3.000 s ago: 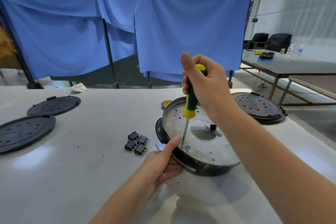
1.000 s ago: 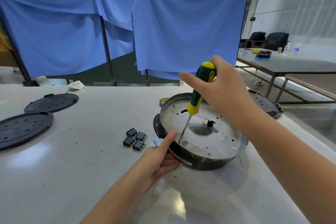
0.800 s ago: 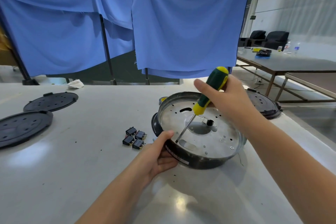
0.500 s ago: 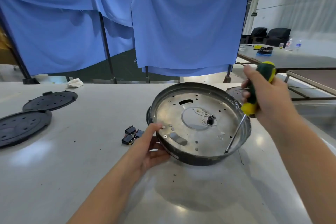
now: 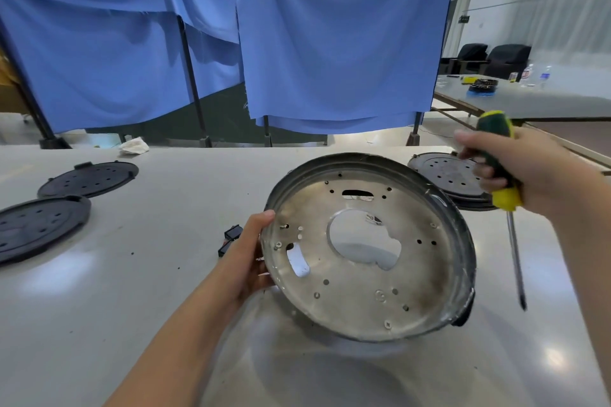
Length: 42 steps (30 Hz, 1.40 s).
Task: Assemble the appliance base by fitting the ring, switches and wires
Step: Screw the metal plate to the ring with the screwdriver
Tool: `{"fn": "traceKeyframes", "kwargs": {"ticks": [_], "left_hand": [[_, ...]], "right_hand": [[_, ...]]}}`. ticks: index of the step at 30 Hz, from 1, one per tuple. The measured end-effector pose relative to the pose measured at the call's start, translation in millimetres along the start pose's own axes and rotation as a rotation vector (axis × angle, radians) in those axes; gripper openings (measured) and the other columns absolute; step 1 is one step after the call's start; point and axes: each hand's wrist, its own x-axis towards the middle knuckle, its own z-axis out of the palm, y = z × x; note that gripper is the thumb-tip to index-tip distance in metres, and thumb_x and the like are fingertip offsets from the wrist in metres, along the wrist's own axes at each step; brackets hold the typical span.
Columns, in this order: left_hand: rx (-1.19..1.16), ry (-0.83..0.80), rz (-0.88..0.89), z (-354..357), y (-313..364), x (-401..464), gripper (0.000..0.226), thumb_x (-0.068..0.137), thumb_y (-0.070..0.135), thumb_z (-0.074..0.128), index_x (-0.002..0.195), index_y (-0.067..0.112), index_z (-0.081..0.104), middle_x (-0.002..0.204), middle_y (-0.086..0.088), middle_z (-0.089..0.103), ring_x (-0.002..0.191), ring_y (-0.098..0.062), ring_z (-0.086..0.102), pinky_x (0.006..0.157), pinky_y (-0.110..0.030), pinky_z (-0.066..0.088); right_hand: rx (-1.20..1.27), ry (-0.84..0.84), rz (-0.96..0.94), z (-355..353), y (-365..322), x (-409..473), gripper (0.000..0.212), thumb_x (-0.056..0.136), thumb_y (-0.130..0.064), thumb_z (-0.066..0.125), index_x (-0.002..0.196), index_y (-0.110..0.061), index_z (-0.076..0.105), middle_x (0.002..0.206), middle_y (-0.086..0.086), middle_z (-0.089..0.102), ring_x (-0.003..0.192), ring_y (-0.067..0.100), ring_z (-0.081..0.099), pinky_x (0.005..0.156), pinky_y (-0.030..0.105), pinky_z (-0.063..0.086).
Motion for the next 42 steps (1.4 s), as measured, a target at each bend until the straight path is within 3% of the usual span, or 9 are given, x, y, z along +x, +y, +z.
{"fn": "traceKeyframes", "kwargs": {"ticks": [4, 7, 14, 20, 26, 31, 34, 38, 42], "left_hand": [[-0.026, 0.027, 0.032, 0.6, 2.4, -2.8, 0.068, 0.063, 0.070, 0.058, 0.106, 0.019, 0.073, 0.107, -0.014, 0.072, 0.093, -0.028, 0.070, 0.073, -0.036, 0.057], [-0.038, 0.018, 0.031, -1.3, 3.2, -3.7, 0.068, 0.064, 0.070, 0.058, 0.109, 0.021, 0.072, 0.110, -0.011, 0.072, 0.103, -0.029, 0.068, 0.082, -0.038, 0.056], [-0.005, 0.008, 0.008, 2.0, 4.3, -4.1, 0.072, 0.064, 0.070, 0.058, 0.109, 0.015, 0.071, 0.112, -0.019, 0.068, 0.094, -0.031, 0.068, 0.071, -0.035, 0.057], [0.054, -0.014, 0.045, 7.7, 5.0, -5.2, 0.070, 0.061, 0.075, 0.063, 0.096, 0.016, 0.077, 0.107, -0.022, 0.068, 0.094, -0.035, 0.069, 0.069, -0.034, 0.058], [0.155, -0.082, -0.099, 1.1, 6.7, -3.9, 0.105, 0.056, 0.090, 0.037, 0.097, 0.001, 0.074, 0.091, -0.022, 0.070, 0.077, -0.026, 0.070, 0.072, -0.038, 0.058], [0.294, 0.164, 0.046, -0.1, 6.4, -1.1, 0.052, 0.098, 0.047, 0.042, 0.084, 0.008, 0.072, 0.075, -0.009, 0.070, 0.055, -0.015, 0.062, 0.048, -0.028, 0.049], [0.599, 0.392, 0.276, -12.1, -0.4, 4.2, 0.019, 0.093, 0.019, 0.056, 0.083, 0.021, 0.072, 0.074, 0.001, 0.068, 0.064, -0.014, 0.063, 0.061, -0.028, 0.050], [0.851, 0.427, 0.312, -19.3, -6.1, 8.0, 0.014, 0.087, 0.016, 0.061, 0.089, 0.026, 0.071, 0.081, 0.012, 0.066, 0.074, -0.005, 0.060, 0.063, -0.015, 0.040], [0.967, 0.344, 0.366, -15.7, -13.9, 12.6, 0.013, 0.087, 0.020, 0.064, 0.089, 0.031, 0.069, 0.086, 0.014, 0.059, 0.076, -0.004, 0.054, 0.070, -0.021, 0.039]], "right_hand": [[-0.492, 0.044, -0.007, 8.2, 13.8, 0.6, 0.034, 0.070, -0.042, 0.080, 0.083, -0.017, 0.062, 0.060, 0.003, 0.059, 0.040, 0.008, 0.048, 0.037, 0.019, 0.040], [-0.698, 0.008, 0.011, 17.0, 28.2, 1.1, 0.038, 0.068, -0.048, 0.079, 0.083, -0.020, 0.058, 0.071, 0.008, 0.060, 0.058, 0.019, 0.054, 0.045, 0.025, 0.045], [-0.842, 0.151, -0.179, 23.3, 50.9, 8.6, 0.031, 0.077, -0.029, 0.077, 0.065, -0.019, 0.051, 0.061, 0.003, 0.052, 0.057, 0.016, 0.049, 0.050, 0.024, 0.030], [-0.829, 0.250, -0.255, 21.7, 74.0, 13.7, 0.027, 0.081, -0.030, 0.072, 0.071, -0.017, 0.051, 0.067, 0.003, 0.054, 0.064, 0.023, 0.050, 0.058, 0.030, 0.035], [-0.789, 0.315, -0.384, 22.4, 86.5, 13.3, 0.028, 0.083, -0.030, 0.071, 0.072, -0.018, 0.047, 0.067, -0.001, 0.050, 0.062, 0.021, 0.047, 0.054, 0.029, 0.031], [-0.779, 0.326, -0.442, 15.6, 90.6, 12.5, 0.026, 0.082, -0.026, 0.071, 0.074, -0.016, 0.050, 0.065, 0.000, 0.051, 0.064, 0.029, 0.049, 0.058, 0.033, 0.037], [-0.788, 0.325, -0.438, 10.5, 92.7, 12.2, 0.023, 0.083, -0.026, 0.071, 0.076, -0.015, 0.052, 0.067, 0.003, 0.053, 0.066, 0.030, 0.050, 0.059, 0.036, 0.041], [-0.814, 0.333, -0.431, 6.6, 94.9, 11.6, 0.025, 0.083, -0.026, 0.071, 0.074, -0.015, 0.051, 0.065, 0.003, 0.053, 0.065, 0.032, 0.049, 0.058, 0.035, 0.038], [-0.838, 0.329, -0.426, 4.6, 96.0, 11.3, 0.025, 0.083, -0.026, 0.071, 0.075, -0.013, 0.051, 0.067, 0.007, 0.053, 0.067, 0.034, 0.049, 0.059, 0.036, 0.039]]}}
